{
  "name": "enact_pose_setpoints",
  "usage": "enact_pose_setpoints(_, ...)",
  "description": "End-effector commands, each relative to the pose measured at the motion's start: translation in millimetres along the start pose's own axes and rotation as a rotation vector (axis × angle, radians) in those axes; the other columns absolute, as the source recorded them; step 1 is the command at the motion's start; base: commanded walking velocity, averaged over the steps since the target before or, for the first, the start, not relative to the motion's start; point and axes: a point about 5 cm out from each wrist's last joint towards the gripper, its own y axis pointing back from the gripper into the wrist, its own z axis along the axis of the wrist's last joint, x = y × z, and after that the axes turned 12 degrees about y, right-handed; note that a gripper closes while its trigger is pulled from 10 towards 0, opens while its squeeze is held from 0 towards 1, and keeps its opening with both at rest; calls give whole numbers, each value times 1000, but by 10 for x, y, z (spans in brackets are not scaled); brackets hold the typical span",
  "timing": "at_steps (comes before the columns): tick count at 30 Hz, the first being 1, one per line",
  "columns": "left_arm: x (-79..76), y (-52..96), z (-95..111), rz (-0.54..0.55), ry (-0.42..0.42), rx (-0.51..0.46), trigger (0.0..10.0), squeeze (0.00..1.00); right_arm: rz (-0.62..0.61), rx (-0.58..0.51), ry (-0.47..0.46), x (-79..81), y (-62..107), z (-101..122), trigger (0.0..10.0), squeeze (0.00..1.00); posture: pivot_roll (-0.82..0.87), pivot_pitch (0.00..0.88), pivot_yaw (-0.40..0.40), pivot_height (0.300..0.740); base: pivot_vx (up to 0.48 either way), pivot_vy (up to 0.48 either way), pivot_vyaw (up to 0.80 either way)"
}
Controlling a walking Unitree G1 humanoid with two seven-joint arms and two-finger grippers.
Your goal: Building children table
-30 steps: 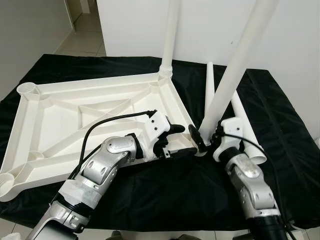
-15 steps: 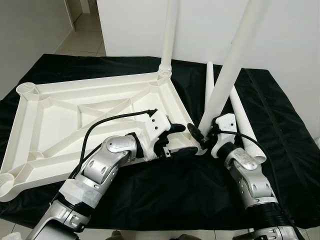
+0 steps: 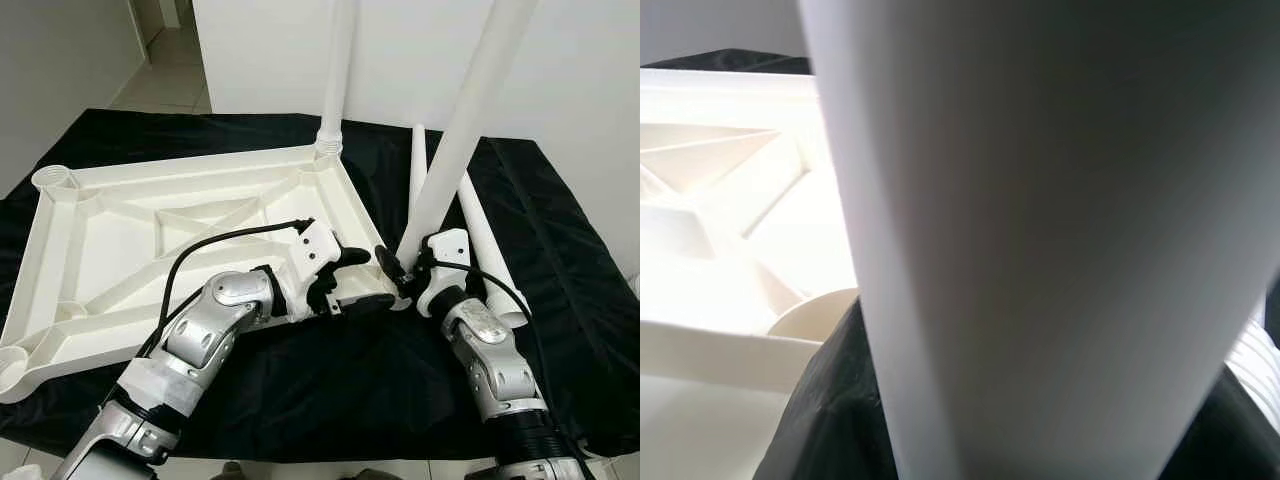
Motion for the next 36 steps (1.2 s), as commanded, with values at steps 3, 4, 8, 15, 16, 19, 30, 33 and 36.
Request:
enact_pose_setpoints(3, -14, 17, -9, -40, 4, 20, 10000, 0, -172, 136, -67, 18, 23, -151, 10000, 0, -1, 0, -22, 740, 0, 0, 0)
enact_pose_setpoints(4, -13, 19, -9, -39, 4, 20, 10000, 0, -244, 148, -77, 23, 26, -138, 10000, 0, 0, 0, -24, 740, 0, 0, 0)
enact_pose_setpoints(8, -18, 25, -12, -38, 5, 20, 10000, 0, -313, 156, -76, 33, 37, -122, 10000, 0, 0, 0, -26, 740, 0, 0, 0)
enact_pose_setpoints(15, -5, 39, -16, -38, 8, 25, 10000, 0, -494, 175, -106, 196, 84, -86, 10000, 0, -3, 0, -13, 740, 0, 0, 0)
enact_pose_setpoints(16, -2, 42, -15, -38, 8, 25, 10000, 0, -498, 172, -107, 211, 79, -71, 10000, 0, -5, 0, -9, 740, 0, 0, 0)
enact_pose_setpoints(19, 3, 40, -13, -43, 9, 28, 10000, 0, -496, 161, -110, 224, 70, -51, 10000, 0, -12, 0, 7, 740, 0, 0, 0)
enact_pose_setpoints(30, 22, 15, 30, -81, -14, 44, 10000, 0, -555, 159, -123, 174, 106, -46, 10000, 0, -11, 0, 40, 740, 0, 0, 0)
enact_pose_setpoints(33, 22, 20, 32, -85, -14, 47, 10000, 0, -562, 161, -123, 190, 108, -44, 10000, 1000, -11, 0, 40, 740, 0, 0, 0)
enact_pose_setpoints(36, 21, 25, 30, -89, -15, 51, 10000, 0, -564, 157, -129, 203, 110, -39, 10000, 1000, -11, 0, 40, 740, 0, 0, 0)
